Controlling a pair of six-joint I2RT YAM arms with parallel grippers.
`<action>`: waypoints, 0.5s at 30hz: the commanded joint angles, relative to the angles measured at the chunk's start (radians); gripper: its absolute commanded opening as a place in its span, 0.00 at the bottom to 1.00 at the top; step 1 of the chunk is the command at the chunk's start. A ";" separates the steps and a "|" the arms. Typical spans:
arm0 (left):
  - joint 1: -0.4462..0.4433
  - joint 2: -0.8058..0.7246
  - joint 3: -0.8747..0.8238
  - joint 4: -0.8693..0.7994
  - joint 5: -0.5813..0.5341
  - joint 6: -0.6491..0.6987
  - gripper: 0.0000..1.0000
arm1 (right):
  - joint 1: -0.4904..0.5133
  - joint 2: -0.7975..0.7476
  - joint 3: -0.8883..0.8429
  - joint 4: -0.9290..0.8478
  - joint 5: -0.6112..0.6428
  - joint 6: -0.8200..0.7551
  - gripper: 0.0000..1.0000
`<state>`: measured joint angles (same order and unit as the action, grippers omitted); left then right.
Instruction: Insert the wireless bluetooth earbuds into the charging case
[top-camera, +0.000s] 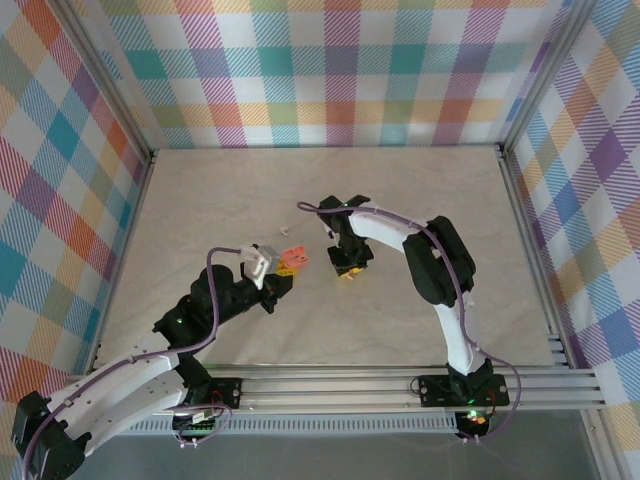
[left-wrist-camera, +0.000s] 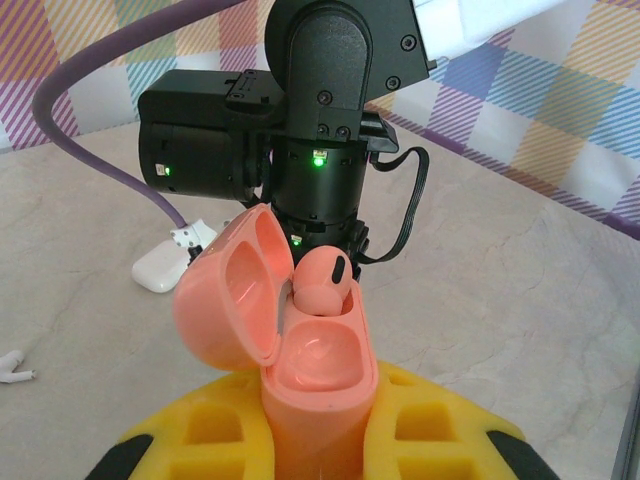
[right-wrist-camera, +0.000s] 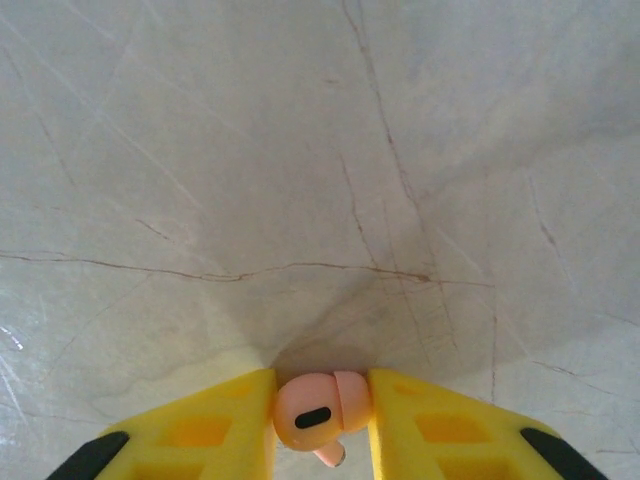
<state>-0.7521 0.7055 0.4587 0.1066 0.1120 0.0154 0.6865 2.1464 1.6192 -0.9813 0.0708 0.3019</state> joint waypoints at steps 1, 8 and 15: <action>-0.009 -0.007 0.018 0.018 0.002 0.001 0.00 | -0.001 -0.008 0.021 -0.027 0.000 0.012 0.27; -0.008 0.040 0.032 0.052 0.021 -0.003 0.00 | -0.002 -0.100 -0.001 -0.013 0.007 0.029 0.25; -0.010 0.078 0.039 0.101 0.045 -0.010 0.00 | -0.002 -0.206 -0.021 0.009 0.008 0.047 0.24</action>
<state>-0.7521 0.7834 0.4591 0.1345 0.1307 0.0151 0.6865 2.0041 1.6127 -0.9741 0.0715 0.3275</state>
